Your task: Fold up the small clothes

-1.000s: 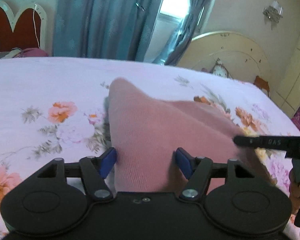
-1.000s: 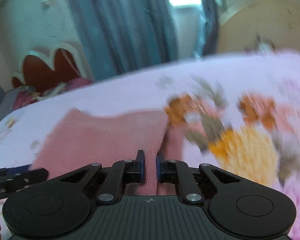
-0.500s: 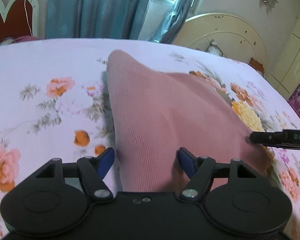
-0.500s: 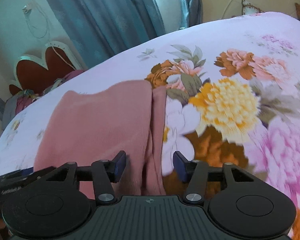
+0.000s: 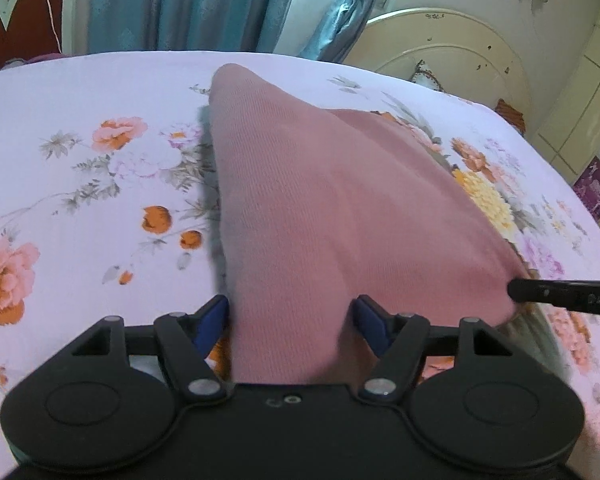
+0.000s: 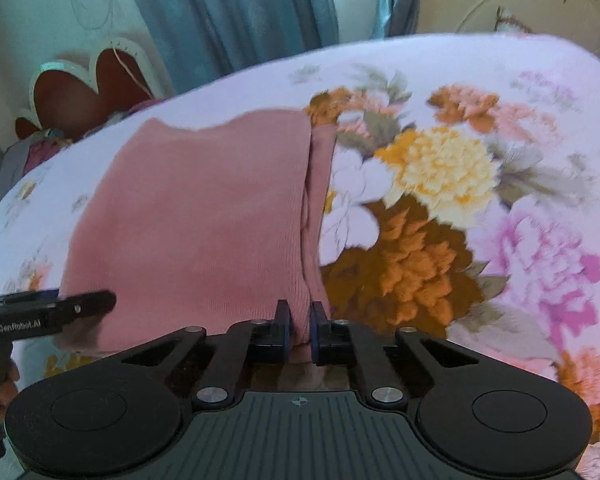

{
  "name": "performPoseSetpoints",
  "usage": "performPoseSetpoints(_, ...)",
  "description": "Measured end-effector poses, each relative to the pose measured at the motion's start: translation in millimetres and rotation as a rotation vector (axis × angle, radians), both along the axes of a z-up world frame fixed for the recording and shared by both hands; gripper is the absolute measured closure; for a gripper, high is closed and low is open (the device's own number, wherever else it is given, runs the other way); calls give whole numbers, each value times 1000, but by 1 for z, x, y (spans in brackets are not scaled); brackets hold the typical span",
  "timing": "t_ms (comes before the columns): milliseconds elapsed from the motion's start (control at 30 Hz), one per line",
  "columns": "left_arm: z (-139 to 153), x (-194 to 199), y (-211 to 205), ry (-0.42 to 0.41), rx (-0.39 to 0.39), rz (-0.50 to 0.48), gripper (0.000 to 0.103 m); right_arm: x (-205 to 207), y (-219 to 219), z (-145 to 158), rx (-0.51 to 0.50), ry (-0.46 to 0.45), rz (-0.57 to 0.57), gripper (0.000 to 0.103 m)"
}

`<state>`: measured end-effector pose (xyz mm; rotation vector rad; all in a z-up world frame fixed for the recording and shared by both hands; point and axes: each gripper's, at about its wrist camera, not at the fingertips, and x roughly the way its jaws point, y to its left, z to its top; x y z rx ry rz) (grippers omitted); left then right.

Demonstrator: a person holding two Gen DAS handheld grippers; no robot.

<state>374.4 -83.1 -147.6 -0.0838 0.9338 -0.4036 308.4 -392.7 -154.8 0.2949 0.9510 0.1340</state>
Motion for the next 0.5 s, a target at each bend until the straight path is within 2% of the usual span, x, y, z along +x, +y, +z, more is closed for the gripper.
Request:
performPoseSetpoints(67, -5, -2, -4, 3, 17, -5, 32, -3, -1, -12, 2, 25, 1, 95)
performPoseSetpoints(200, -4, -6, -5, 11, 29, 1, 34, -3, -5, -3, 23, 14, 15, 94)
performPoseSetpoints(233, 0, -6, -4, 11, 29, 0, 35, -3, -6, 2, 20, 1, 19, 92)
performPoseSetpoints(300, 9, -6, -3, -2, 32, 8, 35, -1, -5, 17, 0, -42, 23, 77)
performPoseSetpoints(333, 16, -5, -2, -17, 29, 13, 35, 2, -4, 23, -2, -65, 20, 62)
performPoseSetpoints(367, 22, -4, -1, -32, 24, 19, 35, 6, -4, 29, 5, -84, 16, 54)
performPoseSetpoints(500, 42, 8, 1, -85, -2, 52, 33, 35, -5, 38, 35, -124, -8, 55)
